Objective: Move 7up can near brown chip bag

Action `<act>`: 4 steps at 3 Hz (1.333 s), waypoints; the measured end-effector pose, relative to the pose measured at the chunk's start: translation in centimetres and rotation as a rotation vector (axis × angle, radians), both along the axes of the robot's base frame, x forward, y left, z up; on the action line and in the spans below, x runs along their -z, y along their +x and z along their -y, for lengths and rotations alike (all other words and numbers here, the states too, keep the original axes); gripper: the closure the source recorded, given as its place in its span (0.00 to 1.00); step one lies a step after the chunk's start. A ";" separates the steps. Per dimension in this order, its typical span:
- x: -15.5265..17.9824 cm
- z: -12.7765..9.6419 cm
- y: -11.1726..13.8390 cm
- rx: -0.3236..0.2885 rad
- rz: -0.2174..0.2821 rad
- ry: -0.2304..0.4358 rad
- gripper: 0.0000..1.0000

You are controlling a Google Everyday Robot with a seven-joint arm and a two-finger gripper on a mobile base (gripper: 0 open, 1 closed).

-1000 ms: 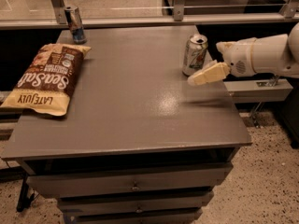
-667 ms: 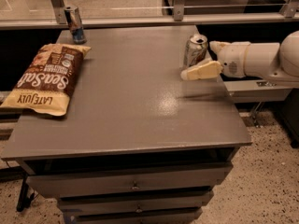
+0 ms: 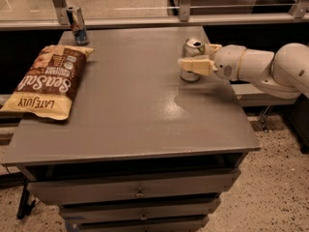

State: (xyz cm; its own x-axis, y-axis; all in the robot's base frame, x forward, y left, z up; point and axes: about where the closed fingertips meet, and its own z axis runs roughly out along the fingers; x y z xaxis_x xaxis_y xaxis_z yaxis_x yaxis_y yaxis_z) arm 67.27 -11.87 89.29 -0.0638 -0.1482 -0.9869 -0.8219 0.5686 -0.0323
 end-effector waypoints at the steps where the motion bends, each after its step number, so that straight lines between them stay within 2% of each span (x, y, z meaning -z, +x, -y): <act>1: -0.6 -1.1 -0.1 -0.024 0.022 0.026 0.64; 2: -2.5 -2.7 -0.3 -0.049 0.050 0.049 0.87; 3: -5.8 -4.8 -1.1 -0.078 0.060 0.071 1.00; 4: -6.0 -4.9 -1.2 -0.079 0.060 0.070 1.00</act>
Offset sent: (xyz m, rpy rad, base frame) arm -0.0048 0.0391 0.0476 0.0765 -0.0844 0.0687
